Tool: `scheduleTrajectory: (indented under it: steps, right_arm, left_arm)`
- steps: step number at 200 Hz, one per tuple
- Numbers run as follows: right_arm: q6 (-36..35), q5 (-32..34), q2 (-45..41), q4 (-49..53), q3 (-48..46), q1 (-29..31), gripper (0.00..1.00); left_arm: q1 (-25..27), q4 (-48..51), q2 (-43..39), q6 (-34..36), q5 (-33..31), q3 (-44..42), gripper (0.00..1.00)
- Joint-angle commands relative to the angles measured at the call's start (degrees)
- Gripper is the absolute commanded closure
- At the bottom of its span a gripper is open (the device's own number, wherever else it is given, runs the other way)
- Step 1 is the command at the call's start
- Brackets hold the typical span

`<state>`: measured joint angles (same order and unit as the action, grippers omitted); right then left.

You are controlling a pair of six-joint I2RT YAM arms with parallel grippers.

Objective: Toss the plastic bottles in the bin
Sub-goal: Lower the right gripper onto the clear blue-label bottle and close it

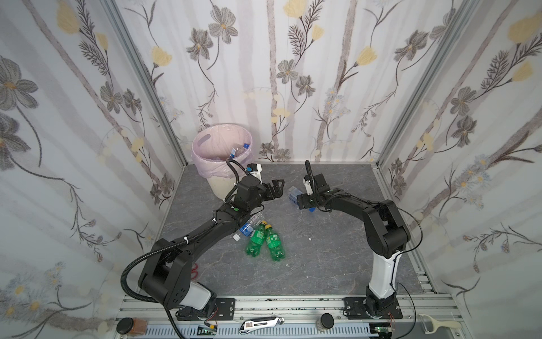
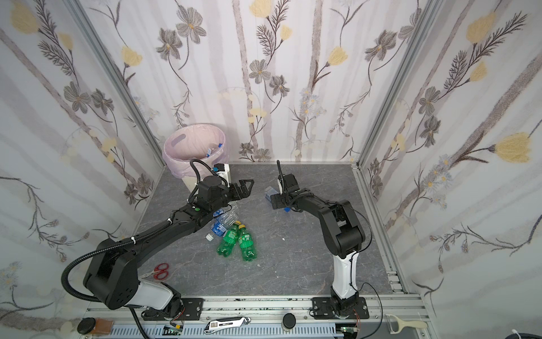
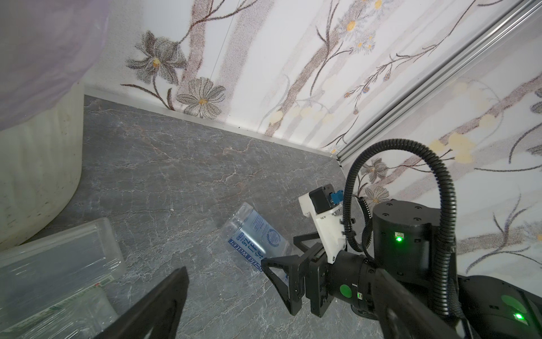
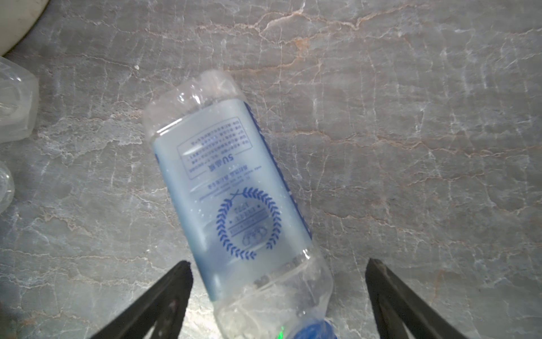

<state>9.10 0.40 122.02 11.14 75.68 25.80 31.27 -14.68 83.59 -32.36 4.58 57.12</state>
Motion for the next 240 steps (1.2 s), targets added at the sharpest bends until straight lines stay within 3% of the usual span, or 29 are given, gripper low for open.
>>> scheduleTrajectory:
  steps: [1, 86, 188, 240]
  right_arm:
    - [0.10, 0.22, 0.49, 0.20, 0.13, 0.10, 0.10]
    - [1.18, -1.90, 0.62, -0.83, -2.11, 0.16, 0.25]
    - [0.87, -2.33, 1.30, -0.21, -1.03, 0.22, 0.30]
    - [0.74, -1.99, 3.02, 1.75, 3.06, 0.14, 0.24]
  left_arm:
    - [-0.07, -2.20, -1.19, -0.25, -0.69, 0.01, 0.00]
    - [-0.69, -2.20, -0.74, -1.46, -0.72, -0.17, 0.00]
    - [-0.79, -2.20, 0.70, -2.99, 0.59, -0.08, 0.00]
    - [-0.77, -2.20, 0.45, -2.97, 0.62, -0.04, 0.00]
